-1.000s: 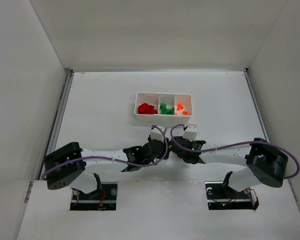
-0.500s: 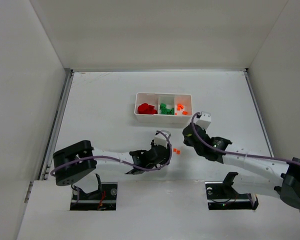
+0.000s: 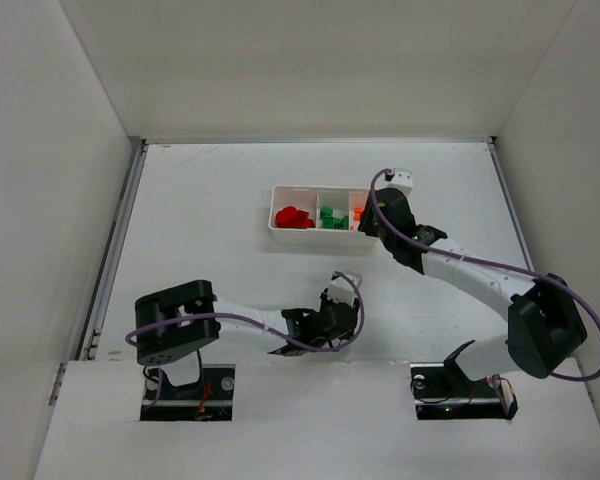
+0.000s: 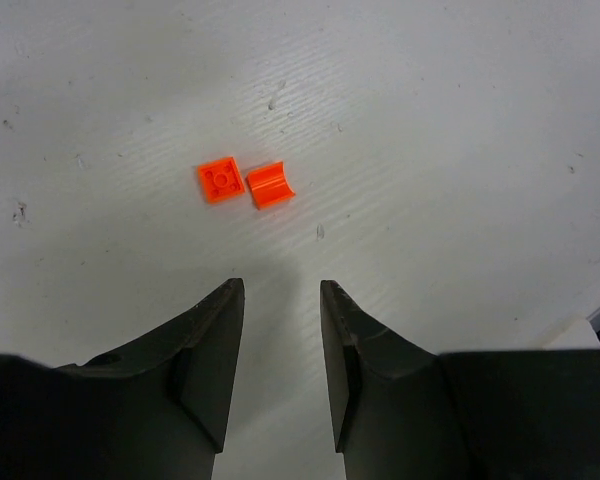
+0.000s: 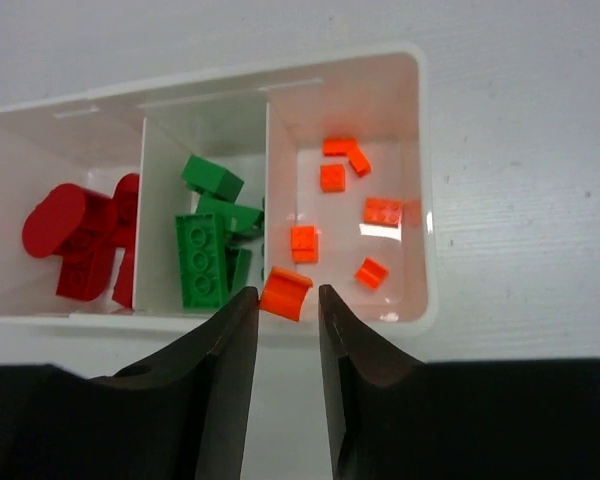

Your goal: Sort the legos into containers by color

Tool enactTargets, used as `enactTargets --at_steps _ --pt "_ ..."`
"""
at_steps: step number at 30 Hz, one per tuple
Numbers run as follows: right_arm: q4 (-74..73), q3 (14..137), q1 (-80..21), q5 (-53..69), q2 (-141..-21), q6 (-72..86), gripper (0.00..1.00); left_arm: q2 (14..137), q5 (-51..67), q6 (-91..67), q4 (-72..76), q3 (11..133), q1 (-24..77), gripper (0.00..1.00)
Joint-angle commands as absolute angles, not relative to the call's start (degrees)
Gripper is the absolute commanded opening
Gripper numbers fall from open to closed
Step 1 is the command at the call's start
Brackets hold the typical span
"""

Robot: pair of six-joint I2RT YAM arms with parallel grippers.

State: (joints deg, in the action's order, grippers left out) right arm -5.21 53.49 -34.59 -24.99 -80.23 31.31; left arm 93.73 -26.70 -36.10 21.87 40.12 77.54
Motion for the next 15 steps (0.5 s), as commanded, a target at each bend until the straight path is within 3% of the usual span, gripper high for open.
enactTargets --at_steps 1,3,15 --pt "-0.88 57.04 -33.53 -23.64 -81.56 28.13 0.43 95.18 -29.44 -36.91 23.03 43.15 77.47 0.34" --pt "-0.62 56.95 -33.79 -23.64 -81.3 27.86 0.49 96.23 -30.14 -37.09 23.03 43.68 77.3 0.34" --pt "1.05 42.9 -35.11 -24.26 -68.66 31.46 0.47 102.39 -32.78 -36.48 21.27 48.95 76.95 0.33"
